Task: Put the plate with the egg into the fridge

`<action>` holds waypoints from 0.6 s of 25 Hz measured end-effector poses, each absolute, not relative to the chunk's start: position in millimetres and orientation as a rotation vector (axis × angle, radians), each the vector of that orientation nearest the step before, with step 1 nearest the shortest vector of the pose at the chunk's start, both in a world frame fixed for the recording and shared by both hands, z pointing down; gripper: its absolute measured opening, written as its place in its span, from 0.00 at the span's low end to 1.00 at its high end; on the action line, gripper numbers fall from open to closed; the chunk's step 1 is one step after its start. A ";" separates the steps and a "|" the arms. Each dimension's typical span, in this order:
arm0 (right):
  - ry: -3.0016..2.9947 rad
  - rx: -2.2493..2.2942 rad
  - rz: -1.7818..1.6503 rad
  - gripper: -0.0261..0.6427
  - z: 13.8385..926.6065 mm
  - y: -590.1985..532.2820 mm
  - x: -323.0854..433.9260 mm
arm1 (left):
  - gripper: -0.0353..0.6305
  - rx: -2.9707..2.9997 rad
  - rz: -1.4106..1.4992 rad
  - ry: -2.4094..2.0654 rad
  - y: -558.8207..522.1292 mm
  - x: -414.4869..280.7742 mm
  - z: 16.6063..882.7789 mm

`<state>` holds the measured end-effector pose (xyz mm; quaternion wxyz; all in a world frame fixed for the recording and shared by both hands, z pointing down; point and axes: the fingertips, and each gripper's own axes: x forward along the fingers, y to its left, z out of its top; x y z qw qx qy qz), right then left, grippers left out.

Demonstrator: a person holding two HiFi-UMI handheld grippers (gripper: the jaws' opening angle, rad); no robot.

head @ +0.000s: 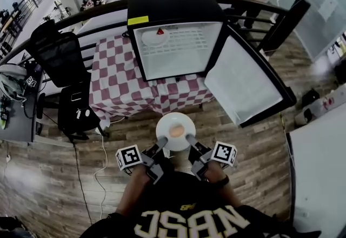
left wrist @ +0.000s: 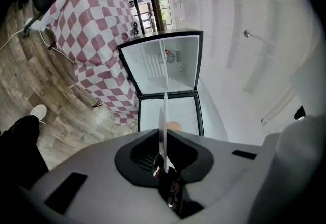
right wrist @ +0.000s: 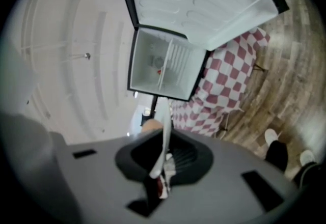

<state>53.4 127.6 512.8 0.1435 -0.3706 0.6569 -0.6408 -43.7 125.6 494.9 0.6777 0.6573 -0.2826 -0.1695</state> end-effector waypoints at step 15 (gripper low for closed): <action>1.908 -1.157 -1.835 0.10 518.5 13.4 2.3 | 0.11 1.551 -0.340 -0.645 21.5 -83.5 506.7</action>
